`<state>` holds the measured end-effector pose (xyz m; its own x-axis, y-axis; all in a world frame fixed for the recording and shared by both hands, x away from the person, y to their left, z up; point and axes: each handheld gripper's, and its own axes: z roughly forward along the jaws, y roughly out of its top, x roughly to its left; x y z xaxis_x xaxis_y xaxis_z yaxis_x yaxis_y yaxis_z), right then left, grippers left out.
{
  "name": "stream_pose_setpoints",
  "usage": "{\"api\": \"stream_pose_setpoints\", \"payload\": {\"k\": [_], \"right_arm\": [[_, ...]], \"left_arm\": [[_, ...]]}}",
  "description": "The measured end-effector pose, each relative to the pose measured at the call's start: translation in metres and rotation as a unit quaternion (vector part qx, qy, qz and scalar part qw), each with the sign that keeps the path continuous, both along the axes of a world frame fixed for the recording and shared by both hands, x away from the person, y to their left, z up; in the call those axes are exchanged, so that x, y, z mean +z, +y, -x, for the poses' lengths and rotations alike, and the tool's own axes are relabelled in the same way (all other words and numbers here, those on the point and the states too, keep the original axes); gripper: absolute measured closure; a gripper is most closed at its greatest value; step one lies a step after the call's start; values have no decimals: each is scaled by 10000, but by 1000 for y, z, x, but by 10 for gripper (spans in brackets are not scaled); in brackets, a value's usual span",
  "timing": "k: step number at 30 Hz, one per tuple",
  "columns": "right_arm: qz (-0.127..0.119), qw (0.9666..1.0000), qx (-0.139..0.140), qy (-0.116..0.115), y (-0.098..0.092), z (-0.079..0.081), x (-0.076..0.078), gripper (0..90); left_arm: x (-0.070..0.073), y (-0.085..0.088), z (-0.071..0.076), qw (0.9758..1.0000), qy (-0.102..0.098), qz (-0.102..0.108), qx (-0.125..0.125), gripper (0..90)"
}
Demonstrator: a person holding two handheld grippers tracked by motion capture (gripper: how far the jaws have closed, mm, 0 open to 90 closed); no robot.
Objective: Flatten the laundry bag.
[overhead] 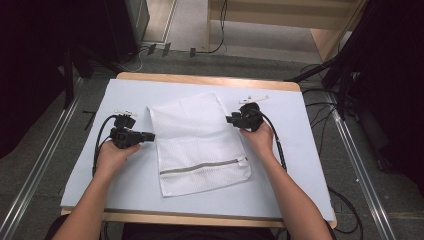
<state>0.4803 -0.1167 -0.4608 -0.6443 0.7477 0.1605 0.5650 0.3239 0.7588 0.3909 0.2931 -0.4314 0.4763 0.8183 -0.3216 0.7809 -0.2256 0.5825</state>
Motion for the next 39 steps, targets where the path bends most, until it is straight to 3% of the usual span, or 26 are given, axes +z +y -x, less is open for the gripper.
{"api": "stream_pose_setpoints", "payload": {"k": [3, 6, 9, 16, 18, 20, 24, 29, 39], "right_arm": [[1, 9999, -73, 125, 4, -11, -6, 655], [-18, 9998, -166, 96, 9, -21, -10, 655], [91, 9996, -186, 202, 16, -29, -15, 656], [397, 9988, -277, 11, 25, -30, -15, 793], [376, 9988, -301, 47, 23, -30, -15, 893], [244, 9991, -302, 148, 22, -30, -16, 900], [254, 9987, -369, 235, 23, -30, -14, 900], [294, 9976, -509, 360, 15, -28, -10, 900], [263, 9957, -834, 315, -15, -17, -7, 900]], "left_arm": [[1, 0, -2, 9999, -112, 40, 20, 730], [3, 0, -3, 9998, -202, 63, 17, 712], [4, 1, -4, 9997, -231, 86, 52, 698], [4, 5, -6, 9996, -226, 105, 117, 687], [3, 4, -7, 9996, -227, 108, 102, 686], [3, 4, -7, 9997, -216, 101, 93, 683], [2, 3, -8, 9997, -210, 92, 75, 682], [2, 1, -10, 9997, -212, 65, 51, 680], [2, -6, -14, 9998, -190, 26, -47, 668]]}}
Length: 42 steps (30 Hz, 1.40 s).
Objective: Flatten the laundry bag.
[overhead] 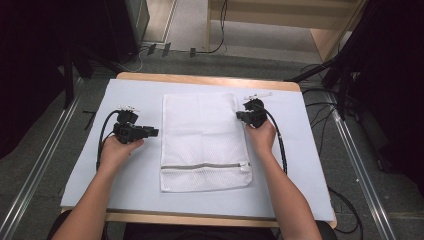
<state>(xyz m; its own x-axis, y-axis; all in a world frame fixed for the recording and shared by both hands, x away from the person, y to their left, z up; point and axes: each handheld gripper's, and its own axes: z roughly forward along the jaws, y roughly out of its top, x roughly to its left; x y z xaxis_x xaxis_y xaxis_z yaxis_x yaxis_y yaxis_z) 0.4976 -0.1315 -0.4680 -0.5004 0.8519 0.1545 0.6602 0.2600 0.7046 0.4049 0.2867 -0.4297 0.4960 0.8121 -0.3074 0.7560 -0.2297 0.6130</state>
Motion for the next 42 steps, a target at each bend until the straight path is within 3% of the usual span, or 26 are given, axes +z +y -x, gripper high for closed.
{"api": "stream_pose_setpoints", "payload": {"k": [5, 15, 21, 27, 36, 42], "right_arm": [[-99, 9998, -182, 52, -15, 6, -3, 900], [-159, 9993, -347, 29, -26, 14, -9, 897], [-206, 9992, -337, 10, -25, 16, -8, 732], [-218, 9993, -255, -178, -28, 28, 4, 700], [-512, 9985, 52, -179, -34, 55, 20, 719], [-528, 9979, 354, -138, -35, 79, 26, 737]], "left_arm": [[-1, -7, -3, 9999, 1, -24, -97, 663], [-1, -18, -8, 9997, -12, -18, -229, 655], [0, -23, -9, 9995, -18, -57, -320, 647], [2, -26, -9, 9993, -28, -32, -370, 613], [4, -31, -7, 9989, -22, -87, -462, 554], [5, -37, -7, 9982, -22, -127, -580, 540]]}}
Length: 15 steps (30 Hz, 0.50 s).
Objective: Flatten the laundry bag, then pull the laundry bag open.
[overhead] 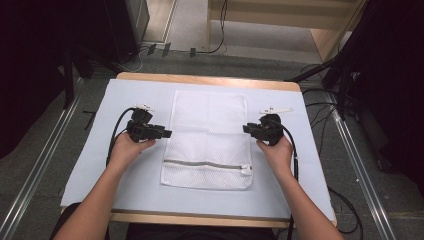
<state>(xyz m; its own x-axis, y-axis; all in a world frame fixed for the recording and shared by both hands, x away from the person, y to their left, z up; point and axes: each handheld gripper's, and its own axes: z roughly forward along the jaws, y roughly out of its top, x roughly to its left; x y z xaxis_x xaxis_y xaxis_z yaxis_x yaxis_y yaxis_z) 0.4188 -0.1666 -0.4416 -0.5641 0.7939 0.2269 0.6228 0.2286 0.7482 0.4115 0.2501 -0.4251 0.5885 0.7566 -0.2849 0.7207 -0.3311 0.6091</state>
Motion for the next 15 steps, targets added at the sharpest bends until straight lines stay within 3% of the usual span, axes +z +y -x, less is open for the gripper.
{"api": "stream_pose_setpoints", "payload": {"k": [6, 11, 15], "right_arm": [[-68, 9998, 193, 86, -6, 26, -1, 741], [-145, 9993, 343, -22, -15, 47, -4, 747], [-186, 9991, 380, 35, -19, 56, -7, 748]], "left_arm": [[1, -6, -1, 10000, -21, 3, -92, 528], [3, -12, -2, 9998, -43, -18, -198, 522], [5, -19, -2, 9996, -86, 31, -257, 509]]}}
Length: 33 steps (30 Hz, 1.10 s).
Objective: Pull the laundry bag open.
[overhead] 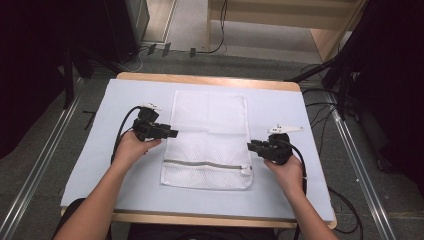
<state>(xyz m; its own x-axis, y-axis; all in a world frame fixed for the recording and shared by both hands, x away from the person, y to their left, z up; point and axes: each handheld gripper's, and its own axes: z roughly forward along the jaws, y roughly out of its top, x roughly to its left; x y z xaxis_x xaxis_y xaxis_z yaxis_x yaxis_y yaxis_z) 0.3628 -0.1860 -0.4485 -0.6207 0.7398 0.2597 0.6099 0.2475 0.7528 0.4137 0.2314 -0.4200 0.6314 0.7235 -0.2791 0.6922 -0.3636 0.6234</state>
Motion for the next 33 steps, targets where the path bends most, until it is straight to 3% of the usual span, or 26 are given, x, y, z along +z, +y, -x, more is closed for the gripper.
{"api": "stream_pose_setpoints", "payload": {"k": [10, 16, 19, 33], "right_arm": [[31, 9999, 16, 133, 1, 13, 2, 777], [99, 9992, 92, 383, 1, 24, 1, 898], [203, 9987, 159, 443, 2, 28, -1, 900], [420, 9952, 371, 807, 8, 23, -16, 900]], "left_arm": [[1, -17, 1, 9996, -66, -25, -284, 465], [4, -25, 5, 9991, -129, -6, -393, 416], [5, -27, 7, 9990, -179, -1, -418, 405], [7, -42, 14, 9974, -288, -61, -653, 407]]}}
